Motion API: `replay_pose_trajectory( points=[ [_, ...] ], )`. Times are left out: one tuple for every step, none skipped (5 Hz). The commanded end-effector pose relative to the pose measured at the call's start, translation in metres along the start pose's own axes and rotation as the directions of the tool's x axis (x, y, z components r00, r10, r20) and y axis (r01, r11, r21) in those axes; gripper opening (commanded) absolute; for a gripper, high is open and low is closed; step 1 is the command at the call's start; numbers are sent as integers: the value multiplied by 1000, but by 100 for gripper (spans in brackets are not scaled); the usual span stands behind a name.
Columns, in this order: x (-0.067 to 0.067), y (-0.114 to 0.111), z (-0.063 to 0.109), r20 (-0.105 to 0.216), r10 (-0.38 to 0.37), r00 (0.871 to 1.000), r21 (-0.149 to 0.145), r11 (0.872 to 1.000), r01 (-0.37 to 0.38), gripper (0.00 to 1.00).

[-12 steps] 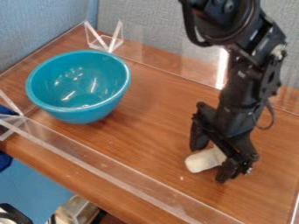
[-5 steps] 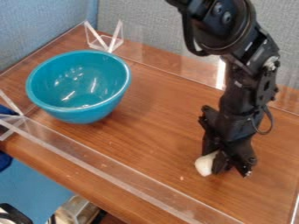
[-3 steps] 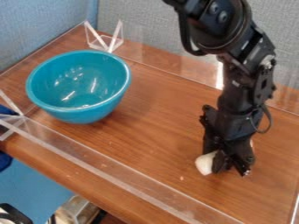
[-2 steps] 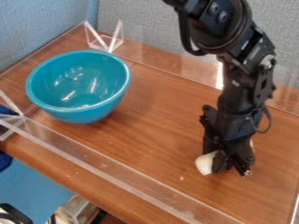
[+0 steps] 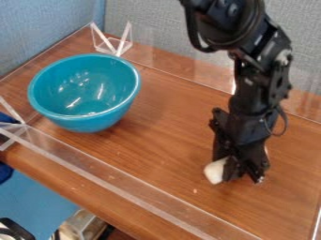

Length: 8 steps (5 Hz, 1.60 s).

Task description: Put the mushroom in the blue bowl

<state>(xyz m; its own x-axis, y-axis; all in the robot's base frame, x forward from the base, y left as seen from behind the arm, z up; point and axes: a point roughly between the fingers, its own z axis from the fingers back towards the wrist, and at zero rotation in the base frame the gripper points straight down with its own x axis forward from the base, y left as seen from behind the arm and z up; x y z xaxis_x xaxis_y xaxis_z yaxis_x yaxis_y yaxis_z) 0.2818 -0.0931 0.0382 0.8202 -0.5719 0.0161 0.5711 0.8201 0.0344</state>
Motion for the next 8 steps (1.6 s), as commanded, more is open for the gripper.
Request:
replay_pose_trajectory(
  points=[
    [2,19,44,93,75,993,32,996,-78,0],
    [-10,50,68,121,175,977,52,982,-182,0],
    [-28,93,81,128,338,933,75,934,-349,0],
    [-41,119,85,128,444,887,82,886,-456,0],
    [-41,126,83,121,491,863,80,862,-501,0],
    [-38,124,84,116,519,847,75,846,-528,0],
    [-35,122,83,110,541,834,71,832,-550,0],
    [-33,122,82,103,563,820,68,818,-571,0]
  ],
)
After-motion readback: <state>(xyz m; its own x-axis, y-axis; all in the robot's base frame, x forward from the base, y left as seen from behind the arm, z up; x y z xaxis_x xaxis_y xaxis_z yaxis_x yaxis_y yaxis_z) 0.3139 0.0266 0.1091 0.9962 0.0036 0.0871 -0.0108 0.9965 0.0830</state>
